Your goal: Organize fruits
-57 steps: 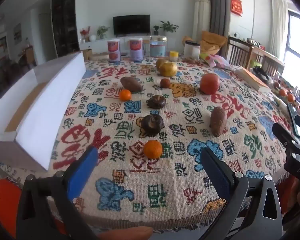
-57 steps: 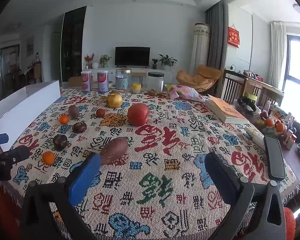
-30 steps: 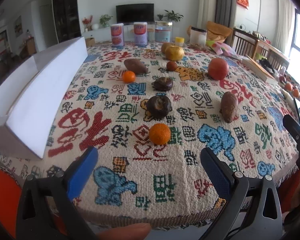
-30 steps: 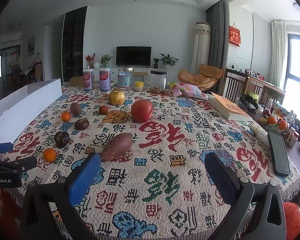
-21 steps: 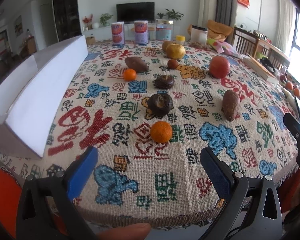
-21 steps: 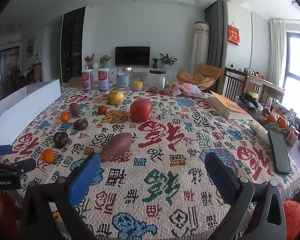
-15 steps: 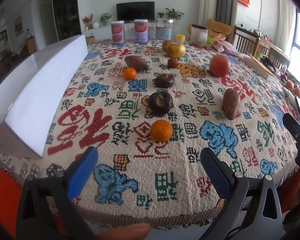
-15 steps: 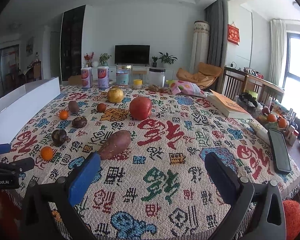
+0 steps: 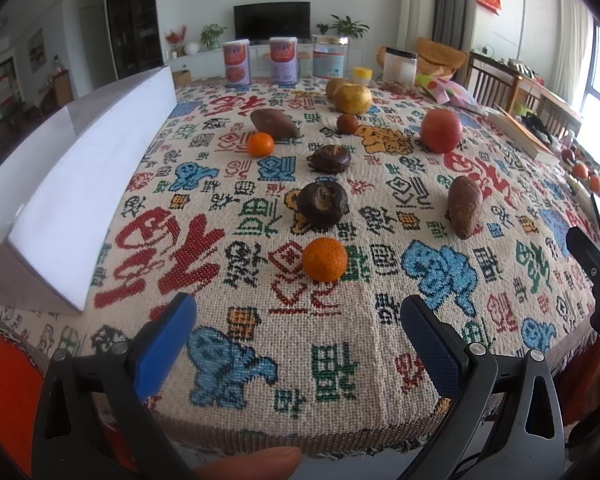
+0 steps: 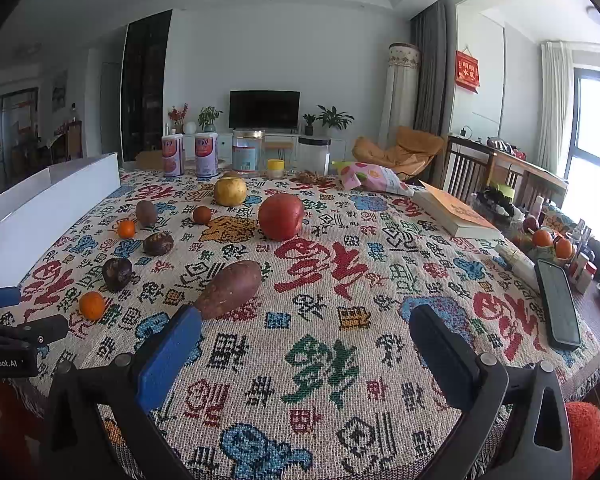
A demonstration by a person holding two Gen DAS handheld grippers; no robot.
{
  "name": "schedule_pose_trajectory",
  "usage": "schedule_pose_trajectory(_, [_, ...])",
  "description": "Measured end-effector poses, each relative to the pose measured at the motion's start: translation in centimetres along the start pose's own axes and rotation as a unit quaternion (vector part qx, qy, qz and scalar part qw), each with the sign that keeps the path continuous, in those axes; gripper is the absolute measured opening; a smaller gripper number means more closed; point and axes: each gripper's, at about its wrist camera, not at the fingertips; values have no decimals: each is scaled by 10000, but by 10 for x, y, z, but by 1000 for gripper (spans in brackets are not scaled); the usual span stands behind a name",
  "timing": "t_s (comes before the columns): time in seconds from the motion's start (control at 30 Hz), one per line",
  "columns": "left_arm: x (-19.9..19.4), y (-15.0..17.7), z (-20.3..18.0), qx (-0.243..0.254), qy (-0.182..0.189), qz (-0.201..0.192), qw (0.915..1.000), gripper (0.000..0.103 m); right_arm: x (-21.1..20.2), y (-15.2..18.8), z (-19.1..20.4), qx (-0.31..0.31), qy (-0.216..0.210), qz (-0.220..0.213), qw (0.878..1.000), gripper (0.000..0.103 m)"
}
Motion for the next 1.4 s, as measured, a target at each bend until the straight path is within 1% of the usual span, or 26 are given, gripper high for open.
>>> schedule_pose_trajectory(1.4, [1,-1,3,-16,0,12,10000,102,2,2,1,-59,-4,11,10000,103])
Point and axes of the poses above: each gripper's, at about its wrist camera, not at the fingertips, and x roughly the way its jaws point, z to its left, y to its underside, and after that the axes turned 10 degrees about -x, right-handed
